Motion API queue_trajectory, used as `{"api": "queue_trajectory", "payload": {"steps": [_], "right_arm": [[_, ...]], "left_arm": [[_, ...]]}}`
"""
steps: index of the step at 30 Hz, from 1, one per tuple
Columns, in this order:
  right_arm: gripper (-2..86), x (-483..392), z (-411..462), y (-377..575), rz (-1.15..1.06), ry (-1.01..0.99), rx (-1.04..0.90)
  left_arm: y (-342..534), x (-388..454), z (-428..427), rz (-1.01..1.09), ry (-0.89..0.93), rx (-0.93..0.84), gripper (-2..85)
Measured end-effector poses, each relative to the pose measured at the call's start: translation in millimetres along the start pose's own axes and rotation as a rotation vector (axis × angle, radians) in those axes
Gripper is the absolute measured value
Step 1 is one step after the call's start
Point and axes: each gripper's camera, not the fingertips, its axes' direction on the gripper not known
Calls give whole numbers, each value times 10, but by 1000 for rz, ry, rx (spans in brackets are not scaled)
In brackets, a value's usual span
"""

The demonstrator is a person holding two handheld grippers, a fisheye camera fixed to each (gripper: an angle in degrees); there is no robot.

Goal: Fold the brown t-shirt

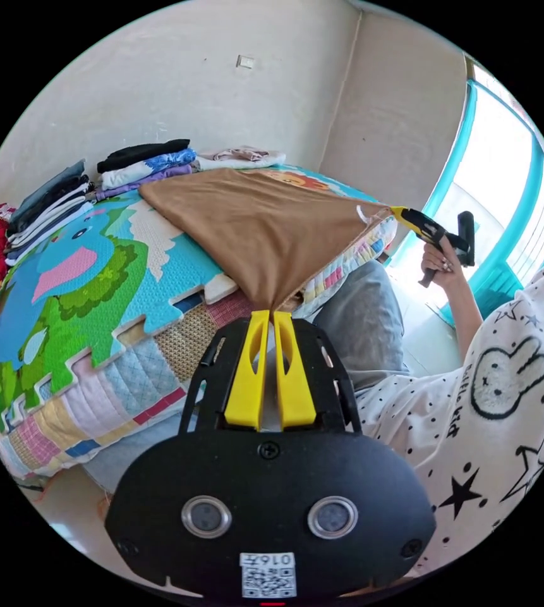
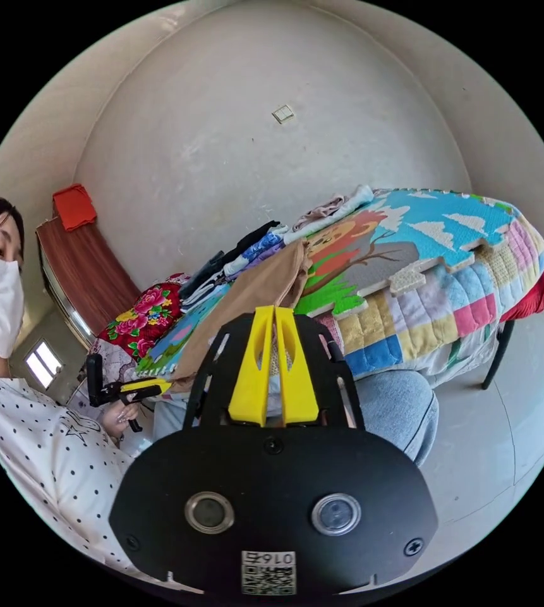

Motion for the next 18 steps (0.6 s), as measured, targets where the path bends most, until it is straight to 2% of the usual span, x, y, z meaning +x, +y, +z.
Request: {"api": "queue_trajectory", "payload": {"steps": [3,6,11,12,14,18], "right_arm": [[-2,-19,-77,-57,-40,29,9],[-3,94,160,-22,12,130,-204],[-2,42,35,141,16,-4,-34],[-2,53,51,145,29,-7,-46],[-1,85,272,177,75,87,-211],[5,-100,425,273,37,140,-222]], "left_arm": [[36,-87,22,-12,50,4,-9],[69,-161,52,-21,52,-16,-9],[126,-229,-26,-8,60,6,-9],[149,-257,8,-9,66,-5,-9],[185,-312,96,-29,78,-41,-9],[273,-405,139,-67,104,-52,-10]]}}
